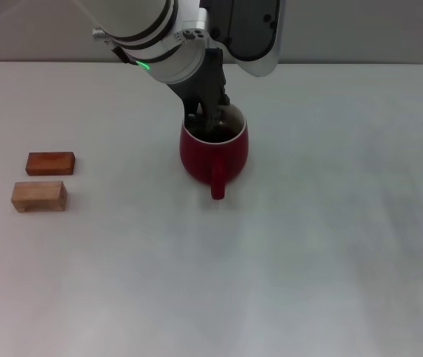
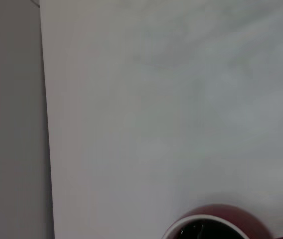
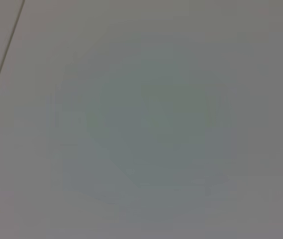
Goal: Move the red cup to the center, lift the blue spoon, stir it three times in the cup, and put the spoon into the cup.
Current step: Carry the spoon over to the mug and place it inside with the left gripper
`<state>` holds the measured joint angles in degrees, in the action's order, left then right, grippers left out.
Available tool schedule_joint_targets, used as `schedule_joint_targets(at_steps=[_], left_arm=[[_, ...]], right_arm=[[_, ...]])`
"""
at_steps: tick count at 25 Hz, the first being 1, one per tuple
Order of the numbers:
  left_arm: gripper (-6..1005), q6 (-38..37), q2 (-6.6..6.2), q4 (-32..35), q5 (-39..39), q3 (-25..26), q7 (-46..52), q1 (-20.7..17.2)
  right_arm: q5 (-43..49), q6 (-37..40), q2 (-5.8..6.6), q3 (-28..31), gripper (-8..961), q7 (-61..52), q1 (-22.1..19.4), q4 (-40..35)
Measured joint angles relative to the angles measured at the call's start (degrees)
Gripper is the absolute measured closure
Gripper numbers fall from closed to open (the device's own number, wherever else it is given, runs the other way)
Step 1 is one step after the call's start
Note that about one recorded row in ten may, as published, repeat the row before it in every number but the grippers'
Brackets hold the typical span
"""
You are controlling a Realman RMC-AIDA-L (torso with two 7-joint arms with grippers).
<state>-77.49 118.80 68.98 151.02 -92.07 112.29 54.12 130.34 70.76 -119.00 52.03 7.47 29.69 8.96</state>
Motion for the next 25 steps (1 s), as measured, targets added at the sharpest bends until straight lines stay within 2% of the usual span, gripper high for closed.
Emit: schedule_joint_targets(at_steps=[5, 9, 14, 25], left_arm=[[854, -0.9, -0.23, 0.94, 1.33, 0.23, 0.6, -0.95], [854, -2.92, -0.24, 5.28, 1.88, 0.23, 0.72, -3.58], [855, -3.55, -0.19, 7.93, 1.34, -0.02, 0.85, -5.14], [855, -4.76, -0.2, 7.28, -1.84, 1.48, 2.81, -5.8]], right_arm=[[0.0, 0.02, 0.0, 0.0, 947, 0.0, 0.01, 0.0], [0.0, 0.02, 0.0, 0.0, 947, 0.0, 0.02, 0.0], [0.0, 0.03, 0.0, 0.0, 947, 0.0, 0.17, 0.0], [0.0, -0.08, 0.0, 0.0, 948, 0.0, 0.46, 0.0]])
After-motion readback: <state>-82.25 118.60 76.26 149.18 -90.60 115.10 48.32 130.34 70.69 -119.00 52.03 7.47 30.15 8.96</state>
